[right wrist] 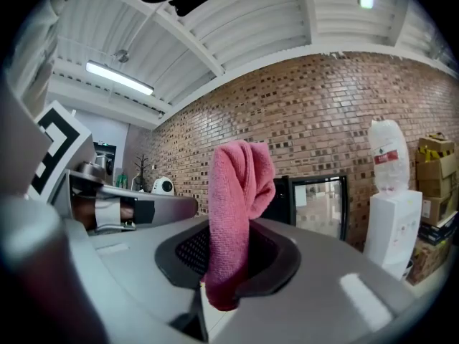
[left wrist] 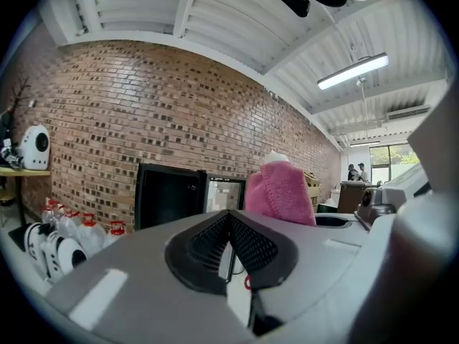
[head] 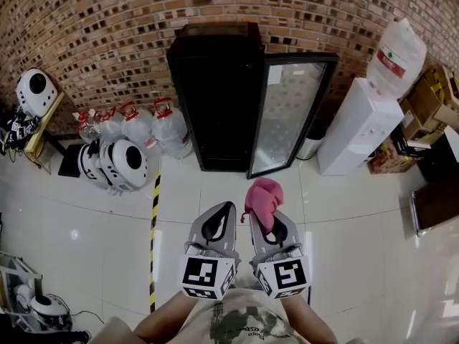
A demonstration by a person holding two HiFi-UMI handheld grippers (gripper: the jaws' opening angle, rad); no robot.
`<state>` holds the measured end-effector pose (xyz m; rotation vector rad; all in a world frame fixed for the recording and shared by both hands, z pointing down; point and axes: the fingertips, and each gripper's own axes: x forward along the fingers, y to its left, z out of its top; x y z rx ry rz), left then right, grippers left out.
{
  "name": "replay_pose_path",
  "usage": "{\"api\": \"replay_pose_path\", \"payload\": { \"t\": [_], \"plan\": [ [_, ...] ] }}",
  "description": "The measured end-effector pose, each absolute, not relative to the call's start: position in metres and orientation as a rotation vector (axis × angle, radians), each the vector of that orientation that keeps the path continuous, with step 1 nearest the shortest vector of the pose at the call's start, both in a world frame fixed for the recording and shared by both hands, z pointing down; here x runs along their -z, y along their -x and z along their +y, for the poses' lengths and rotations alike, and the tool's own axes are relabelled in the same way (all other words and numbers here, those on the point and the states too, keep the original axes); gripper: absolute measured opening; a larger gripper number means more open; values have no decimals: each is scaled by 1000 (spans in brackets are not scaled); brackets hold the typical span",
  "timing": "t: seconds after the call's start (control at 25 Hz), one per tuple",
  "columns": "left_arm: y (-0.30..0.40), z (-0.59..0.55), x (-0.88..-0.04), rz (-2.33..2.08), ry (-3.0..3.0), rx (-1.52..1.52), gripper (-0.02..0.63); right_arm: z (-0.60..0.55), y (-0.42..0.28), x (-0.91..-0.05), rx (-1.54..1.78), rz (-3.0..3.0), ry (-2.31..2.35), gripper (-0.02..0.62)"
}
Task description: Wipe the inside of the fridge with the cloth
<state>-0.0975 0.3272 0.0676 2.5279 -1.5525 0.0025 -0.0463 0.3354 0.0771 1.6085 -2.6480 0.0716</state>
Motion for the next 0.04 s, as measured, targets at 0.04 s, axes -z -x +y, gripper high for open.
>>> {"api": "replay_pose_path", "payload": {
  "t": [0.04],
  "plan": [
    [103, 328, -71, -1552, -2527, -6, 9, 336, 51, -79, -74, -2646, -1612, 61]
  ]
}}
